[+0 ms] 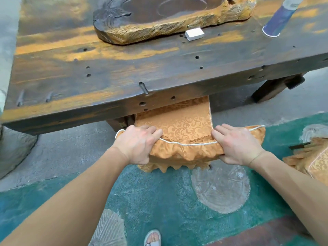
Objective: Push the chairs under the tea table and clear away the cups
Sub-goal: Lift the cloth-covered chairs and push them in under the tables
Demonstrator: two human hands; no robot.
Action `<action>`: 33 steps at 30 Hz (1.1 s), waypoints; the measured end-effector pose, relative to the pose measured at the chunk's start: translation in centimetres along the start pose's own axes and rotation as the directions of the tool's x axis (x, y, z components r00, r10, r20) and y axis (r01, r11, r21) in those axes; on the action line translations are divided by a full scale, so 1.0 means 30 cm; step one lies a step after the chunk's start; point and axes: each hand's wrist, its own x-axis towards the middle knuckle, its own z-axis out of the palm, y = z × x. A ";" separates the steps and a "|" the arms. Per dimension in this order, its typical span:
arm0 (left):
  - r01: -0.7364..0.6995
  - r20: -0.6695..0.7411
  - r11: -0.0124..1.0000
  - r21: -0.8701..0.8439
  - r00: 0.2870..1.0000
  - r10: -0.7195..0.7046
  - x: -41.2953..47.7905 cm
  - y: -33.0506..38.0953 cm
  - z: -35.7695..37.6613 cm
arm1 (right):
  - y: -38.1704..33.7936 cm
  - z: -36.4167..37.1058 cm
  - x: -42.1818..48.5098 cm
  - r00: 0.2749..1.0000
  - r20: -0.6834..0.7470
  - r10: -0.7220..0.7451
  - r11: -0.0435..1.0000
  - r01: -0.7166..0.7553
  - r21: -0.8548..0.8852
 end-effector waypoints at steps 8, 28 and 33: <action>0.010 -0.010 0.999 -0.031 1.000 -0.010 0.067 -0.001 -0.013 | 0.084 0.001 0.040 0.998 -0.038 -0.052 0.998 0.053 0.026; 0.195 -0.160 0.980 0.042 0.969 -0.186 0.099 0.148 0.010 | 0.252 0.030 0.077 0.964 -0.044 -0.262 0.965 0.260 -0.039; 0.252 -0.165 0.966 0.059 0.957 -0.239 0.150 0.176 0.003 | 0.350 0.008 0.151 0.950 -0.029 -0.312 0.948 0.309 -0.077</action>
